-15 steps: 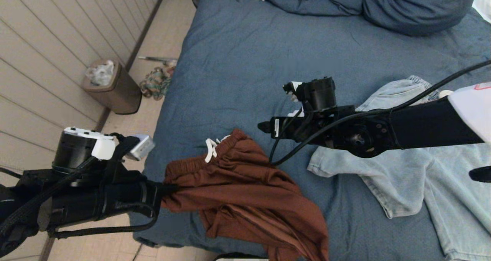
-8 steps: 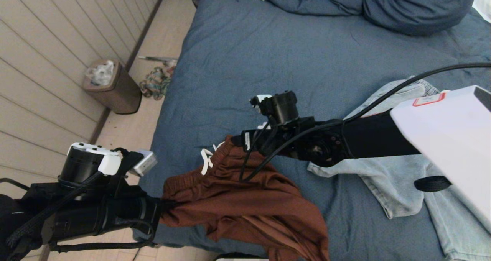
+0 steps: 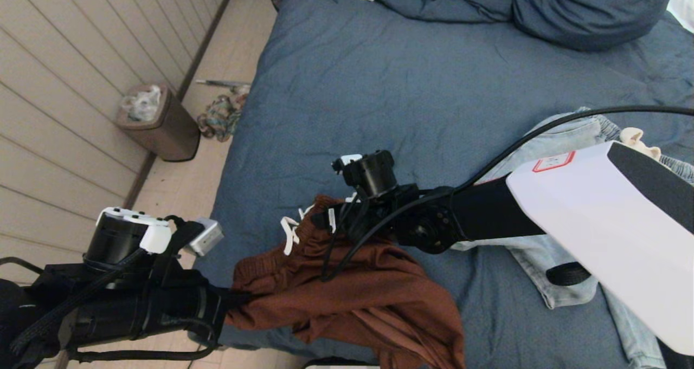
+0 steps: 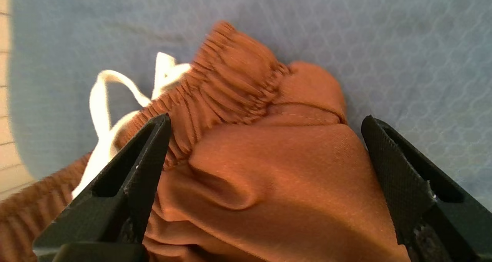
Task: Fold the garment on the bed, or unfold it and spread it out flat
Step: Unford the brown shorts
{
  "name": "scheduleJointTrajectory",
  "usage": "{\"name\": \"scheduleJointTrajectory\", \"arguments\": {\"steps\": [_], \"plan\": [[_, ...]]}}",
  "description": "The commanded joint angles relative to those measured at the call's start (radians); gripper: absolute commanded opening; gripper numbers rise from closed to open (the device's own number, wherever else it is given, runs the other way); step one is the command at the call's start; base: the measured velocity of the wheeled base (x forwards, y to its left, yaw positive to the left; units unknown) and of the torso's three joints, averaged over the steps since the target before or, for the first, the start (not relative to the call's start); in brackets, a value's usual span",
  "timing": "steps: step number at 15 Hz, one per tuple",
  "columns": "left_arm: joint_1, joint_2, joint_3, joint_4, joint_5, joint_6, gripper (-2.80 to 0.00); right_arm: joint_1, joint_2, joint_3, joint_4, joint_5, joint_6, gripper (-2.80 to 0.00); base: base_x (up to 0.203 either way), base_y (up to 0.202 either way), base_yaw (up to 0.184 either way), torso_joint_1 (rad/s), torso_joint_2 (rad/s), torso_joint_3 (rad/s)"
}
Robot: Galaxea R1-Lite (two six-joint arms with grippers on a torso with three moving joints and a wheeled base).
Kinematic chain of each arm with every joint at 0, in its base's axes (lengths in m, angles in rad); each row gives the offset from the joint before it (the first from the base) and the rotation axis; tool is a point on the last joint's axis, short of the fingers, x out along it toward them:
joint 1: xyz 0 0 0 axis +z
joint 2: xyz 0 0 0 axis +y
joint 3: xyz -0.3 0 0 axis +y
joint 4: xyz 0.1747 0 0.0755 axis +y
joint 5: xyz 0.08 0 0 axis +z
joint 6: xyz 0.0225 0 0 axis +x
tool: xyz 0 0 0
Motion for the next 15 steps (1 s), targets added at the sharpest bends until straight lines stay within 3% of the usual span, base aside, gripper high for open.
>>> {"name": "scheduleJointTrajectory", "arguments": {"steps": [1, 4, 8, 12, 15], "plan": [[-0.001, 0.007, 0.000, -0.003, -0.002, -0.001, -2.80, 0.006, 0.036, -0.012, -0.005, -0.002, -0.001, -2.80, 0.000, 0.000, 0.000, 0.000, 0.00, 0.000], [-0.001, 0.012, 0.001, -0.003, -0.003, -0.002, -2.80, 0.006, 0.086, -0.093, 0.001, -0.004, -0.001, -2.80, 0.000, 0.000, 0.000, 0.000, 0.00, 0.000], [0.000, 0.013, 0.004, -0.084, -0.002, -0.012, -2.80, 0.006, 0.062, -0.091, 0.000, -0.022, 0.003, -2.80, 0.000, 0.000, 0.000, 0.000, 0.00, 0.000], [-0.001, 0.016, -0.027, -0.275, 0.014, -0.097, -2.80, 0.007, -0.010, -0.086, 0.000, -0.053, 0.005, -2.80, 0.000, 0.000, 0.000, 0.000, 0.00, 0.000], [0.000, -0.035, -0.075, -0.296, 0.032, -0.117, -2.80, 0.006, -0.105, -0.063, -0.004, -0.088, 0.006, -2.80, 0.000, 0.000, 0.000, 0.000, 0.00, 0.000]]}}
